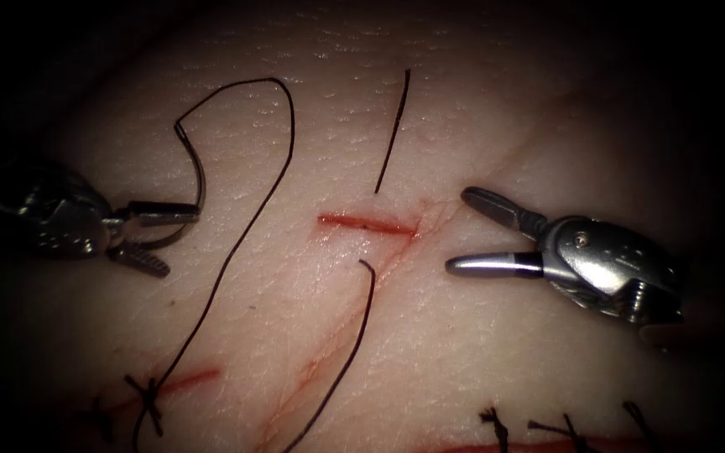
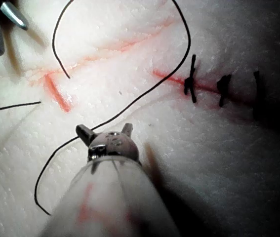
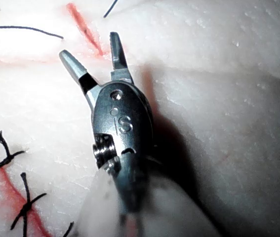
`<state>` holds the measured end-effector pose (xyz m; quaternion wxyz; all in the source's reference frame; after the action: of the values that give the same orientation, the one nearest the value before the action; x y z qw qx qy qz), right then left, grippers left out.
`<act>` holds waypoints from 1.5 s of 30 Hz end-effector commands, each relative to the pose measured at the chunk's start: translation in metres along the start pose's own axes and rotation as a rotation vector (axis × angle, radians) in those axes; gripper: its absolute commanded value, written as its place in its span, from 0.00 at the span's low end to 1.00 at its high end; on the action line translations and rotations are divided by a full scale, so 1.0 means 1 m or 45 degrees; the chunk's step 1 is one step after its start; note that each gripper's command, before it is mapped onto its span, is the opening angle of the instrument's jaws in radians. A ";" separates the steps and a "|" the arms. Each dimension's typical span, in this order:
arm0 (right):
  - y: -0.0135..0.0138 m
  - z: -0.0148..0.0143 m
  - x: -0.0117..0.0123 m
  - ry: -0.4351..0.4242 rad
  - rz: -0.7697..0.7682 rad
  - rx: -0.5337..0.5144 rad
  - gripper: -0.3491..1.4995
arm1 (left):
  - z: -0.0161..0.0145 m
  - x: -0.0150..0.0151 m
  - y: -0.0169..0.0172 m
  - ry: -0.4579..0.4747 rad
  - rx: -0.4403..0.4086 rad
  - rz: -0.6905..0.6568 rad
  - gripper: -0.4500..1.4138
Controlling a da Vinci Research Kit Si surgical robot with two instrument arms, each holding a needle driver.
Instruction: Wound Closure
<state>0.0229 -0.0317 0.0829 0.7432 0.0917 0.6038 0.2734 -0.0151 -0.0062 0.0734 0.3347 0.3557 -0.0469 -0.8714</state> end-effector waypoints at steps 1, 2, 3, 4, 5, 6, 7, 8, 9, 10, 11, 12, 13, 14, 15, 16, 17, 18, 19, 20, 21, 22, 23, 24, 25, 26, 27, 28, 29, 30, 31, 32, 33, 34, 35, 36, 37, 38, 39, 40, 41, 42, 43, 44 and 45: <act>-0.0005 0.0007 -0.0007 0.002 0.004 0.005 0.96 | 0.0011 0.0001 0.0002 -0.001 -0.004 0.021 0.71; -0.0005 0.0007 -0.0007 0.002 0.004 0.005 0.96 | 0.0013 0.0002 0.0003 -0.006 -0.007 0.037 0.72; -0.0005 0.0007 -0.0007 0.002 0.004 0.006 0.96 | 0.0016 0.0002 0.0005 -0.012 -0.012 0.054 0.72; -0.0005 0.0007 -0.0007 0.002 0.004 0.006 0.96 | 0.0018 0.0003 0.0006 -0.016 -0.019 0.071 0.72; -0.0005 0.0007 -0.0007 0.002 0.004 0.006 0.96 | 0.0020 0.0003 0.0008 -0.021 -0.025 0.088 0.72; -0.0005 0.0007 -0.0007 0.006 0.004 0.005 0.96 | 0.0026 0.0004 0.0011 -0.032 -0.044 0.115 0.72; -0.0005 0.0007 -0.0007 0.006 0.004 0.005 0.96 | 0.0026 0.0004 0.0011 -0.032 -0.044 0.115 0.72; -0.0005 0.0007 -0.0007 0.007 0.004 0.009 0.96 | 0.0029 0.0004 0.0012 -0.037 -0.050 0.124 0.72; -0.0005 0.0007 -0.0007 0.007 0.004 0.009 0.96 | 0.0036 0.0005 0.0015 -0.049 -0.070 0.152 0.72; -0.0005 0.0007 -0.0007 0.010 0.004 0.008 0.96 | 0.0040 0.0005 0.0016 -0.054 -0.076 0.162 0.72; -0.0005 0.0007 -0.0007 0.010 0.004 0.008 0.96 | 0.0044 0.0005 0.0018 -0.061 -0.085 0.180 0.72; -0.0005 0.0007 -0.0007 0.010 0.004 0.008 0.96 | 0.0047 0.0006 0.0019 -0.062 -0.091 0.182 0.72; -0.0006 0.0007 -0.0007 0.010 0.012 0.008 0.96 | 0.0051 0.0006 0.0020 -0.060 -0.101 0.191 0.72; -0.0006 0.0007 -0.0007 0.011 0.012 0.013 0.96 | 0.0054 0.0006 0.0021 -0.060 -0.111 0.201 0.72; -0.0006 0.0007 -0.0007 0.011 0.012 0.013 0.96 | 0.0068 0.0009 0.0026 -0.064 -0.151 0.245 0.71; -0.0006 0.0007 -0.0007 0.015 0.012 0.012 0.96 | 0.0071 0.0010 0.0027 -0.065 -0.162 0.254 0.71; -0.0006 0.0007 -0.0007 0.015 0.012 0.012 0.96 | 0.0071 0.0010 0.0027 -0.065 -0.162 0.254 0.71; -0.0007 0.0007 -0.0007 0.015 0.012 0.012 0.96 | 0.0074 0.0011 0.0027 -0.069 -0.168 0.255 0.70; -0.0007 0.0007 -0.0007 0.015 0.011 0.013 0.96 | 0.0077 0.0012 0.0028 -0.065 -0.179 0.263 0.69; -0.0007 0.0007 -0.0007 0.015 0.011 0.013 0.96 | 0.0079 0.0013 0.0028 -0.060 -0.185 0.270 0.69; -0.0007 0.0007 -0.0007 0.015 0.011 0.013 0.96 | 0.0081 0.0013 0.0027 -0.058 -0.188 0.270 0.69; -0.0007 0.0007 -0.0007 0.019 0.011 0.012 0.96 | 0.0082 0.0013 0.0027 -0.059 -0.192 0.270 0.68; -0.0007 0.0007 -0.0007 0.019 0.011 0.012 0.96 | 0.0083 0.0013 0.0027 -0.060 -0.195 0.270 0.68; -0.0007 0.0007 -0.0008 0.019 0.018 0.012 0.96 | 0.0083 0.0013 0.0026 -0.060 -0.199 0.277 0.67; -0.0007 0.0007 -0.0008 0.019 0.018 0.012 0.96 | 0.0083 0.0013 0.0026 -0.060 -0.203 0.277 0.66; -0.0007 0.0007 -0.0008 0.019 0.018 0.012 0.96 | 0.0083 0.0012 0.0026 -0.060 -0.210 0.277 0.61; -0.0007 0.0007 -0.0008 0.019 0.018 0.012 0.96 | 0.0084 0.0012 0.0026 -0.059 -0.218 0.278 0.53; -0.0008 0.0007 -0.0008 0.019 0.018 0.012 0.96 | 0.0083 0.0011 0.0025 -0.058 -0.244 0.280 0.34; -0.0008 0.0007 -0.0008 0.023 0.018 0.011 0.96 | 0.0083 0.0010 0.0025 -0.057 -0.252 0.281 0.25; -0.0008 0.0008 -0.0008 0.027 0.025 0.014 0.96 | 0.0083 0.0009 0.0024 -0.051 -0.256 0.281 0.12; -0.0009 0.0008 -0.0009 0.027 0.024 0.015 0.96 | 0.0082 0.0009 0.0023 -0.049 -0.256 0.281 0.00; -0.0010 0.0008 -0.0009 0.028 0.024 0.016 0.96 | 0.0079 0.0007 0.0021 -0.053 -0.257 0.290 0.00; -0.0010 0.0008 -0.0009 0.028 0.024 0.020 0.95 | 0.0077 0.0006 0.0019 -0.055 -0.261 0.275 0.00; -0.0010 0.0008 -0.0009 0.028 0.024 0.020 0.95 | 0.0077 0.0006 0.0019 -0.055 -0.261 0.275 0.00; -0.0011 0.0008 -0.0009 0.029 0.024 0.021 0.95 | 0.0075 0.0005 0.0018 -0.067 -0.254 0.253 0.00; -0.0011 0.0007 -0.0009 0.029 0.024 0.026 0.94 | 0.0072 0.0005 0.0017 -0.076 -0.244 0.238 0.00; -0.0013 0.0007 -0.0007 0.032 0.026 0.040 0.92 | 0.0066 0.0003 0.0014 -0.091 -0.222 0.198 0.00; -0.0013 0.0006 -0.0006 0.032 0.028 0.041 0.92 | 0.0062 0.0003 0.0012 -0.101 -0.212 0.189 0.00; -0.0013 0.0005 -0.0004 0.032 0.031 0.044 0.92 | 0.0058 0.0002 0.0011 -0.107 -0.202 0.171 0.00; -0.0013 0.0004 0.0000 0.032 0.036 0.047 0.92 | 0.0051 0.0002 0.0008 -0.118 -0.177 0.129 0.00; -0.0010 -0.0002 0.0014 0.033 0.051 0.053 0.91 | 0.0033 0.0000 0.0002 -0.136 -0.092 0.055 0.00; -0.0009 -0.0004 0.0019 0.033 0.045 0.055 0.91 | 0.0027 0.0000 -0.0001 -0.136 -0.064 0.022 0.00; -0.0009 -0.0004 0.0019 0.033 0.045 0.055 0.91 | 0.0027 0.0000 -0.0001 -0.136 -0.064 0.022 0.00; -0.0008 -0.0005 0.0024 0.033 0.031 0.057 0.91 | 0.0021 -0.0001 -0.0004 -0.128 -0.034 -0.005 0.00; -0.0006 -0.0006 0.0032 0.029 0.028 0.060 0.90 | 0.0015 -0.0001 -0.0007 -0.122 0.000 -0.040 0.00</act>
<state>0.0222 -0.0303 0.0792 0.7314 0.1105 0.6172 0.2683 -0.0155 -0.0050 0.0730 0.3027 0.3218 -0.0692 -0.8944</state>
